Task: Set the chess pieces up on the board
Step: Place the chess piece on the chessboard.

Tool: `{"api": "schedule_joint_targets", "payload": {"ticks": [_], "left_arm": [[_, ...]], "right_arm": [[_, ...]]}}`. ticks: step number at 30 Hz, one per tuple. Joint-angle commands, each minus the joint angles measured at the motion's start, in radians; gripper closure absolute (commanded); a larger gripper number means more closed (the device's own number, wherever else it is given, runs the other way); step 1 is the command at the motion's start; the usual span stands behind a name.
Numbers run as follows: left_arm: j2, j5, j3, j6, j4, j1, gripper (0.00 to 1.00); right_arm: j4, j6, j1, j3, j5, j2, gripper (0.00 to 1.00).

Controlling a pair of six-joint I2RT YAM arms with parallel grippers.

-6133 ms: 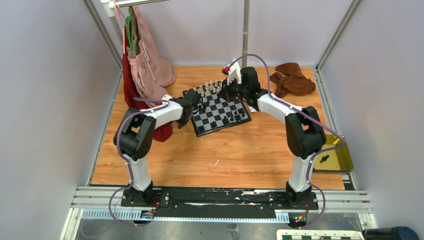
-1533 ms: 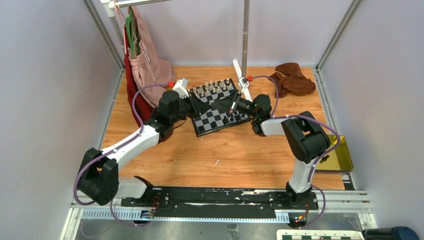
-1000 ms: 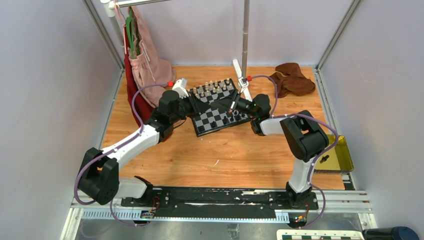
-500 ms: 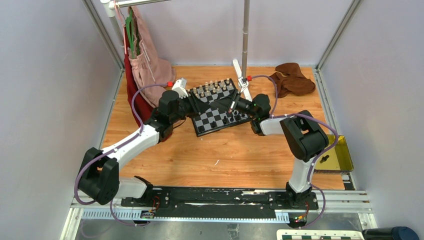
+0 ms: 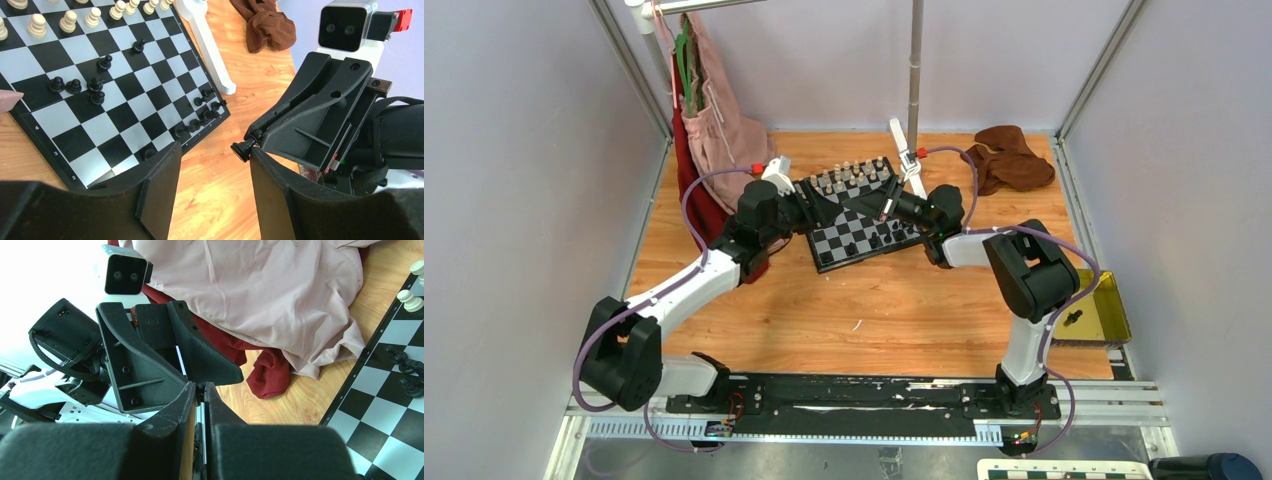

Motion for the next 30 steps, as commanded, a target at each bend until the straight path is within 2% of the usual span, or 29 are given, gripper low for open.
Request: {"api": "schedule_joint_targets", "payload": {"ticks": [1, 11, 22, 27, 30], "left_arm": [[-0.023, 0.050, -0.009, 0.009, 0.026, 0.000, 0.41], [-0.024, 0.085, -0.017, 0.023, 0.026, 0.007, 0.47], [-0.046, 0.085, -0.024, 0.039, 0.009, 0.014, 0.48], [-0.095, 0.041, -0.054, 0.049, -0.014, 0.031, 0.47], [-0.125, -0.008, -0.064, 0.061, -0.057, 0.045, 0.47]], "right_arm": [[-0.010, -0.021, 0.028, 0.036, -0.002, 0.025, 1.00], [-0.042, -0.037, 0.024, 0.084, 0.008, 0.053, 1.00], [-0.089, -0.066, -0.004, 0.126, 0.002, 0.063, 1.00], [-0.270, -0.176, -0.036, 0.181, -0.040, 0.040, 1.00], [-0.521, -0.383, -0.045, 0.233, -0.050, 0.007, 1.00]]}}
